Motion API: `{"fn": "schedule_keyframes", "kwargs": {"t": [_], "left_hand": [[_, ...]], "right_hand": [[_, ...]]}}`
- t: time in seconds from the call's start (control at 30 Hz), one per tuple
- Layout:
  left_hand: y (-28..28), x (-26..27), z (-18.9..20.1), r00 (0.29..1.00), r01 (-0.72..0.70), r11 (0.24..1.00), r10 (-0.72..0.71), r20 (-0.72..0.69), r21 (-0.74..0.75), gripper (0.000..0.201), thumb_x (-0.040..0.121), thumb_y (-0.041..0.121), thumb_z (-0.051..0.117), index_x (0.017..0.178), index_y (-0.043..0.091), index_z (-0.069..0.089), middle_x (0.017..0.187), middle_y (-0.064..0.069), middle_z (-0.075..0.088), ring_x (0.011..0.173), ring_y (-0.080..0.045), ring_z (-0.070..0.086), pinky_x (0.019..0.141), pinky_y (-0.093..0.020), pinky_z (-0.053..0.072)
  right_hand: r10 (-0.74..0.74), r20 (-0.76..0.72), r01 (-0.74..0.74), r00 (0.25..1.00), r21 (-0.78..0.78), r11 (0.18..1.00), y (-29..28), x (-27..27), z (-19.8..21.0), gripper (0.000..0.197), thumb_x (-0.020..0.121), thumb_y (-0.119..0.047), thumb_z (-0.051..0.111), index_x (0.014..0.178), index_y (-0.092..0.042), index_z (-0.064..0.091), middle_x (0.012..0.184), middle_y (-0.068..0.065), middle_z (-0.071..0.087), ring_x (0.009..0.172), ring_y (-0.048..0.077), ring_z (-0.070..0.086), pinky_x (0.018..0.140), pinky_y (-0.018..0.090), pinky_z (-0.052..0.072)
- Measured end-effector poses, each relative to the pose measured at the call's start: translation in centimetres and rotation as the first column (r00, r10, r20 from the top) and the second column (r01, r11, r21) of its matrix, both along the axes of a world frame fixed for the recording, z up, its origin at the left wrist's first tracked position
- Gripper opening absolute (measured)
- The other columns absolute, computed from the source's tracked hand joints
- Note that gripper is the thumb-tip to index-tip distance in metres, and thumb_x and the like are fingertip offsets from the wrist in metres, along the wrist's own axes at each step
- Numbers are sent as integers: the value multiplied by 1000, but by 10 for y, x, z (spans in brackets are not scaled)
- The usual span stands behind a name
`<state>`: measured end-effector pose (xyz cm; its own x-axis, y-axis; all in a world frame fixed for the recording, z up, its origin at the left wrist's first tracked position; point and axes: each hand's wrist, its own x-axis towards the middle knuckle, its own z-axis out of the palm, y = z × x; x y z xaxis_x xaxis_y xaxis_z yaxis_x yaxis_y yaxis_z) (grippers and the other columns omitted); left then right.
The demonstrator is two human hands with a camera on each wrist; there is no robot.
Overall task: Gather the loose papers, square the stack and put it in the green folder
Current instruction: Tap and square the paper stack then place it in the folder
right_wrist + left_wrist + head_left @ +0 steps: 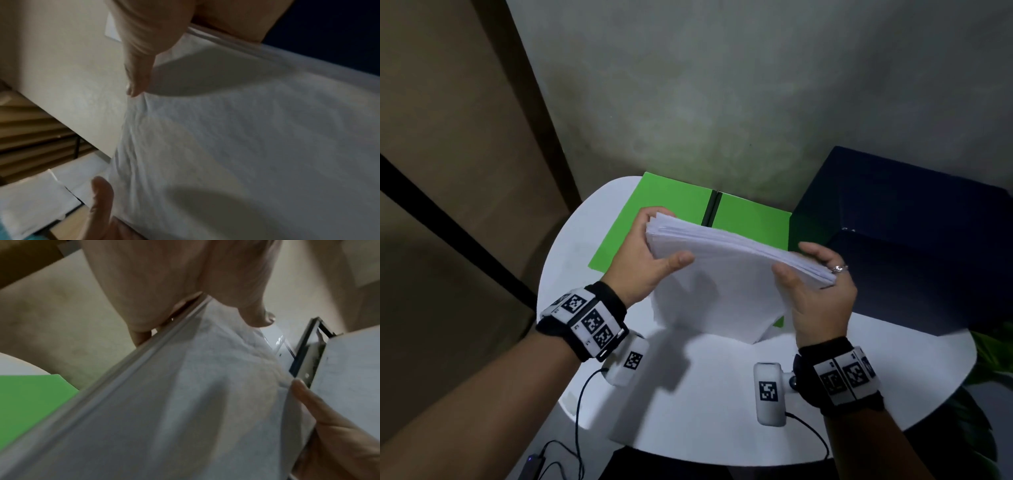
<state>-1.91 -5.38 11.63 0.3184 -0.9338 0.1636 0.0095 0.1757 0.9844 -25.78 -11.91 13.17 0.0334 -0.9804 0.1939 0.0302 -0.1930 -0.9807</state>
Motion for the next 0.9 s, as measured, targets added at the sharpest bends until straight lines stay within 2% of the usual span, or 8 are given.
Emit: {"fn": "schedule_keyframes", "kwargs": {"t": [0.1,0.2,0.33,0.4,0.53,0.63,0.77,0.9], "left_hand": [[0,-5,2,988,-151,988,152,40,-26,64,72,65,69,114,20,50,104,3,55,89,-12,52,83,-29,43],[-7,-20,11,932,-358,927,362,25,-113,35,91,40,52,104,8,56,90,10,55,81,-1,50,77,-14,37],[-14,-22,12,922,-379,917,385,31,-128,22,95,37,47,104,18,55,90,7,54,83,-4,50,80,-19,40],[-14,-14,3,960,-277,957,278,6,-91,31,87,49,58,111,30,51,101,3,55,90,-12,53,85,-27,45],[-12,-7,-8,992,-120,992,119,32,42,39,80,26,77,113,14,60,99,13,75,94,-4,69,83,-23,52],[-9,1,-8,993,-115,993,116,-24,32,58,65,46,82,107,10,66,96,7,77,89,-9,70,79,-25,56],[-8,0,-16,1000,-10,990,11,-7,142,97,46,49,93,123,2,57,113,-11,72,106,-25,69,95,-46,54],[-8,-2,-19,999,1,990,5,-42,141,99,42,50,94,124,11,54,116,-6,70,108,-18,68,93,-40,55]], "right_hand": [[-50,90,52,995,-23,998,2,9,8,29,74,-23,82,96,-19,63,79,-5,74,82,15,69,91,42,53],[-107,115,108,988,-3,994,0,14,9,5,87,-14,63,92,-14,64,77,-2,75,80,18,68,90,50,51],[-57,145,59,988,-9,998,-1,9,6,24,79,-25,74,100,-24,63,86,-1,72,87,17,67,88,43,55],[-27,37,26,999,25,999,-5,2,-6,50,66,-21,87,108,-22,60,96,-2,69,90,10,67,85,32,56],[-14,-78,33,997,241,970,-6,-2,-25,66,52,-40,94,94,0,64,93,17,72,85,27,71,82,49,58],[-6,-28,12,1000,205,979,-8,-8,-18,27,62,-14,89,79,-9,68,73,-2,75,69,12,70,70,31,57],[75,-17,-71,997,163,984,-9,-10,-10,47,60,7,86,100,-12,68,87,-4,76,83,10,72,74,28,59],[63,-12,-60,998,200,978,-7,-5,-12,52,61,0,88,107,-10,66,103,10,73,92,18,72,82,35,58]]}}
